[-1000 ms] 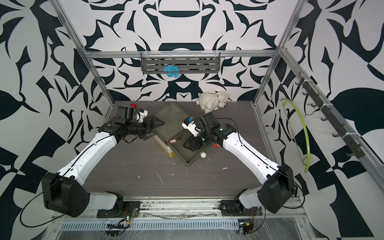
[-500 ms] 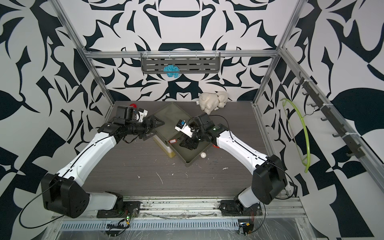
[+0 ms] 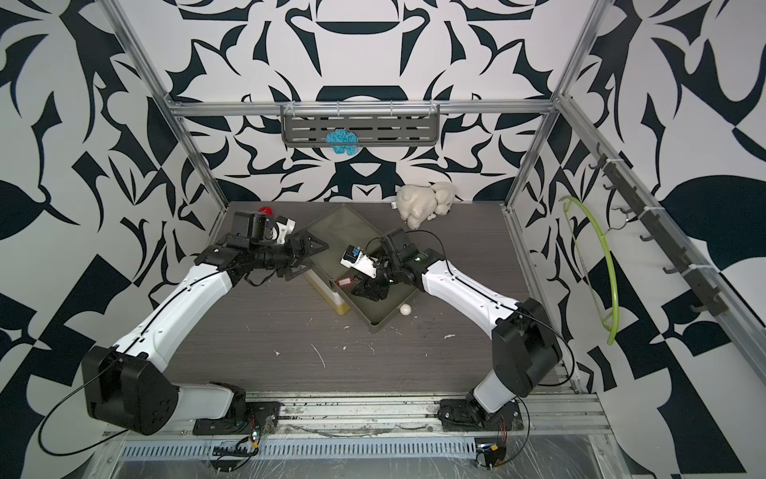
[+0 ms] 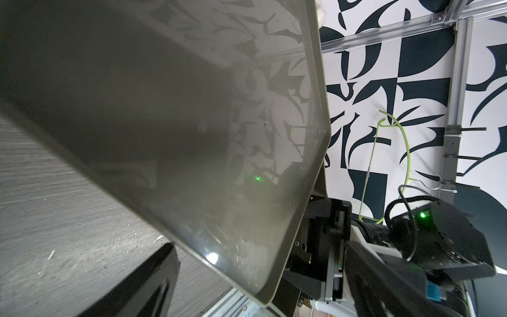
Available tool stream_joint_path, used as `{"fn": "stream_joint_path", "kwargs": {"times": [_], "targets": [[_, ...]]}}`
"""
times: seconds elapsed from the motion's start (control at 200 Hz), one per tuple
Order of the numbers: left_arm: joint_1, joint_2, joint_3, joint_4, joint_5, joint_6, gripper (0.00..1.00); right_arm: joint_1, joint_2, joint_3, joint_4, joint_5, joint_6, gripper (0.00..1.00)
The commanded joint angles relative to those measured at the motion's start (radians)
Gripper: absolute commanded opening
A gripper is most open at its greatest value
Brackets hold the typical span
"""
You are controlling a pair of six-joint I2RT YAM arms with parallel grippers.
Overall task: Take the keys out of the drawer
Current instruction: Pick up the key from the drawer.
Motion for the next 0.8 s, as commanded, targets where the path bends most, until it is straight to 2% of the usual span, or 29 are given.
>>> {"fn": "stream_joint_path", "kwargs": {"times": [0.0, 0.515, 0.795], "targets": [[0.006, -0.024, -0.024, 0.004, 0.032, 0.020, 0.99, 0.015, 0.003, 0.040, 0.039, 0.013, -0.032, 0.59], [0.035, -0.048, -0.042, -0.006, 0.049, 0.017, 0.99, 0.047, 0.001, 0.036, 0.085, 0.174, -0.087, 0.59], [0.038, -0.049, -0.051, -0.007, 0.053, 0.016, 0.99, 0.047, -0.008, 0.003, 0.160, 0.188, -0.088, 0.63]]}}
